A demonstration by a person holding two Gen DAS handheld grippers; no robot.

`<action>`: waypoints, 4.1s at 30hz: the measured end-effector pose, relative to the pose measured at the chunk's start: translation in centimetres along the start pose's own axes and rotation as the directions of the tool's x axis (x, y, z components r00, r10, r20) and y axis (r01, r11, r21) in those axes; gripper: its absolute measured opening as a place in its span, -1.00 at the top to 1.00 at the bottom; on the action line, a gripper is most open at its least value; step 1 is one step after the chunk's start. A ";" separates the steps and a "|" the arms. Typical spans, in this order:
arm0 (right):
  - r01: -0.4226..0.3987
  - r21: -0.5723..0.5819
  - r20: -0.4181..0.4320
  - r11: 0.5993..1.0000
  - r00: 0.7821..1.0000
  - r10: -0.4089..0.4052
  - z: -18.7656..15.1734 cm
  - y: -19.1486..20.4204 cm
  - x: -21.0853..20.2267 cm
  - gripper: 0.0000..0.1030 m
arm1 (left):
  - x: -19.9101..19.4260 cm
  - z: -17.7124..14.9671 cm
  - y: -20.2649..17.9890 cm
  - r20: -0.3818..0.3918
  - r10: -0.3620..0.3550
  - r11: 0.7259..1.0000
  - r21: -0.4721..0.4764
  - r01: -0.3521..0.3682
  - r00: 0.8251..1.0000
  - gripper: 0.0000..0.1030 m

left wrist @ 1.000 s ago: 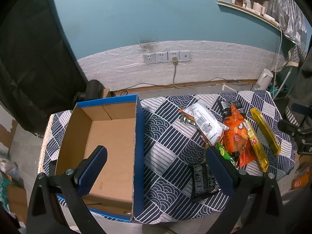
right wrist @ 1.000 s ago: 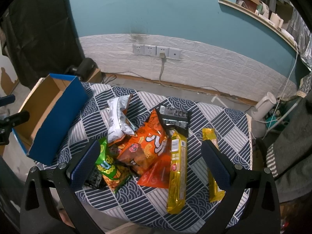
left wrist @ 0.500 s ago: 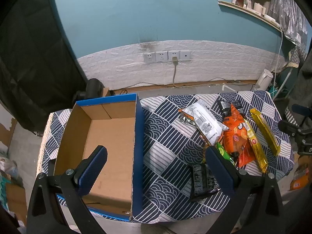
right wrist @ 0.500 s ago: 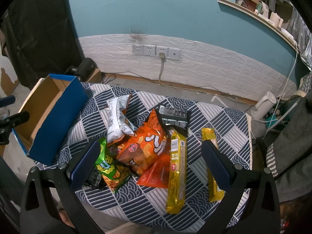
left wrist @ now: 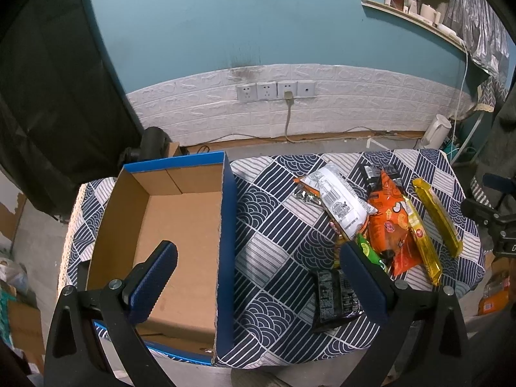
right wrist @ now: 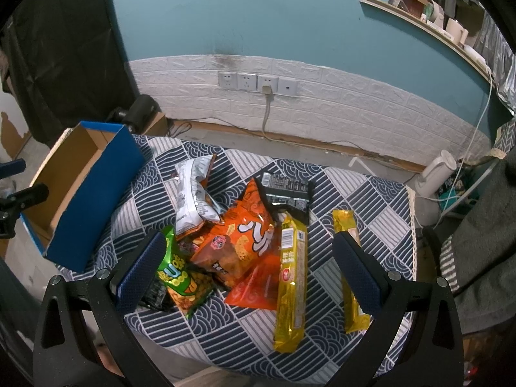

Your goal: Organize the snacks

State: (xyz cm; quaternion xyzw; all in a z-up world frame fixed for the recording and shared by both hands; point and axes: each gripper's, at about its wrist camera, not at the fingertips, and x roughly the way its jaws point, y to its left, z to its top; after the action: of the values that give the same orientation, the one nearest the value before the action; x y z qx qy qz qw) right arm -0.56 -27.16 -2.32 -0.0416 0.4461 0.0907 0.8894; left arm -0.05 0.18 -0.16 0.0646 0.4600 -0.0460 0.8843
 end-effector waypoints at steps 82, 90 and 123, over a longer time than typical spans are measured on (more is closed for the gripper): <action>0.134 0.205 -0.368 0.969 0.928 -0.051 -9.2 -17.7 16.5 -0.33 | 15.7 -4.4 -14.0 -0.326 -0.159 0.987 -0.065 0.145 0.932 -0.70; 0.146 0.152 -0.392 0.978 0.917 -0.076 -9.8 -17.4 17.8 0.31 | 17.5 -4.7 -13.5 -0.364 -0.220 0.974 -0.133 0.183 0.905 -0.22; 0.086 0.208 -0.248 0.974 0.968 -0.033 -7.1 -12.5 9.2 0.46 | 10.4 -1.5 -13.1 -0.188 -0.225 0.973 0.011 0.231 0.956 0.20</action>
State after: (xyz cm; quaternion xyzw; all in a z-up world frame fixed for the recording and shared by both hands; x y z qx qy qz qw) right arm 1.71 -39.32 -14.07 0.0317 0.5574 0.0088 0.8296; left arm 2.87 -12.72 -10.49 0.0296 0.5438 -0.1491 0.8253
